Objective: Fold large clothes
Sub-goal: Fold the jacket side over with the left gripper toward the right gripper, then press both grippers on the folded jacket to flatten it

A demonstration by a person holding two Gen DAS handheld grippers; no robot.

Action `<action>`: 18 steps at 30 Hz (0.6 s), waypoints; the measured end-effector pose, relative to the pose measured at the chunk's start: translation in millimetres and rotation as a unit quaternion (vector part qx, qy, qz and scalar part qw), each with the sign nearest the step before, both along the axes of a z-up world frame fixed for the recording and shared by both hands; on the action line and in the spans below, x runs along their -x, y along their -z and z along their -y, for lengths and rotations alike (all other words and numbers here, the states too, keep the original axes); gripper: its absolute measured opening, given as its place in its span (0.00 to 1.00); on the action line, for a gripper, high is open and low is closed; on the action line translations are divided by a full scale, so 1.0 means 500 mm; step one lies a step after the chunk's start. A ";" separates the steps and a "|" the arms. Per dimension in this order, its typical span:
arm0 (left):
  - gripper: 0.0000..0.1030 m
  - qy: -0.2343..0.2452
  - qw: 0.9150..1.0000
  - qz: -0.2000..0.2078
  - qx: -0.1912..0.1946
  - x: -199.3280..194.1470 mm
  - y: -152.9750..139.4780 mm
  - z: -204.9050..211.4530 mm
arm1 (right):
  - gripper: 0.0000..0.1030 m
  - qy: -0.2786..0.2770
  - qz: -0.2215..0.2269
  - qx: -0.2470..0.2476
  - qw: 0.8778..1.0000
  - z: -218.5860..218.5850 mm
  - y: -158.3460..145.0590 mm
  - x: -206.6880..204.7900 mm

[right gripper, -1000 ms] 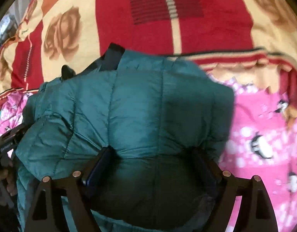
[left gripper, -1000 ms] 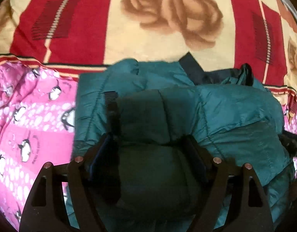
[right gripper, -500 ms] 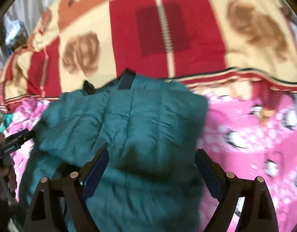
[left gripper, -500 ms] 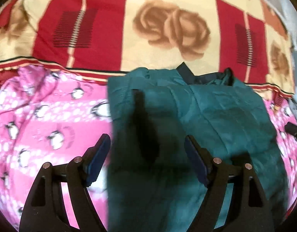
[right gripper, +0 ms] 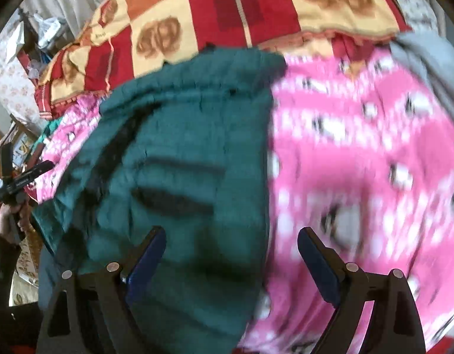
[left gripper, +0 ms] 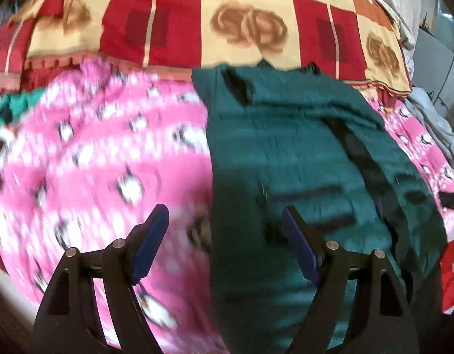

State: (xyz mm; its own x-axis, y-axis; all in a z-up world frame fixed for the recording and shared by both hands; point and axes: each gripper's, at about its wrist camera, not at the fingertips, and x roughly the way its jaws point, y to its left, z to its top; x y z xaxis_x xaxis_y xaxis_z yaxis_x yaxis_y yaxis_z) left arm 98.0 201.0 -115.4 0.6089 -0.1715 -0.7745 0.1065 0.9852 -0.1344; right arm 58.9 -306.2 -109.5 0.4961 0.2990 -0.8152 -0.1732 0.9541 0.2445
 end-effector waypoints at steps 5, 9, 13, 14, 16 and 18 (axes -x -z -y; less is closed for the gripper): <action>0.77 0.034 0.998 -0.029 0.033 0.073 0.050 0.019 | 0.87 -0.004 -0.039 -0.083 0.996 -0.008 0.064 0.041; 0.77 0.044 0.997 -0.054 0.035 0.111 0.100 0.028 | 0.87 -0.038 -0.027 -0.119 0.992 -0.030 0.067 0.071; 0.77 0.031 0.993 -0.055 0.100 0.116 0.117 0.007 | 0.72 -0.025 -0.004 -0.142 0.990 -0.020 0.068 0.081; 0.77 0.030 0.992 -0.055 0.112 0.114 0.120 0.004 | 0.66 -0.021 0.000 -0.148 0.989 -0.014 0.069 0.084; 0.77 0.029 0.989 -0.057 0.134 0.108 0.128 0.002 | 0.59 -0.017 0.002 -0.150 0.989 -0.009 0.075 0.086; 0.77 0.033 0.986 -0.056 0.156 0.106 0.125 0.001 | 0.57 -0.016 0.009 -0.151 0.988 -0.005 0.077 0.097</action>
